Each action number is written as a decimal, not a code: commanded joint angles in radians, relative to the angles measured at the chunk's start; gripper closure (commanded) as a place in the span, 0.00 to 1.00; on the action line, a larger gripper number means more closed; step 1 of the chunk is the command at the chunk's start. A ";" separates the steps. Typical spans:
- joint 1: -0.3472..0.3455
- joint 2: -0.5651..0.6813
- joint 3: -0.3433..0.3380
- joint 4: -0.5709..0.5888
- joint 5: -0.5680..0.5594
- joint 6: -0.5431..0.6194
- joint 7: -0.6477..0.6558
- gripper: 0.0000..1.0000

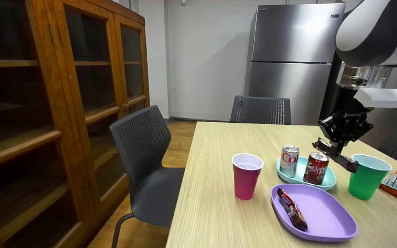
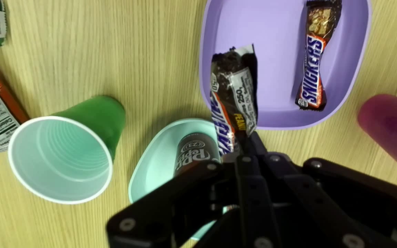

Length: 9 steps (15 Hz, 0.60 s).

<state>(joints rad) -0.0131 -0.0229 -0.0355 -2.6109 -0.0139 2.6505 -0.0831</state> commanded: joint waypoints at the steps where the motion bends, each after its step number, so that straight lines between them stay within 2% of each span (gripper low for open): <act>1: 0.014 -0.041 0.019 -0.060 0.034 0.023 -0.015 1.00; 5: 0.037 -0.020 0.036 -0.081 0.088 0.036 -0.008 1.00; 9: 0.067 0.017 0.059 -0.075 0.227 0.059 -0.033 1.00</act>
<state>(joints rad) 0.0374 -0.0183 -0.0004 -2.6784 0.1173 2.6745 -0.0833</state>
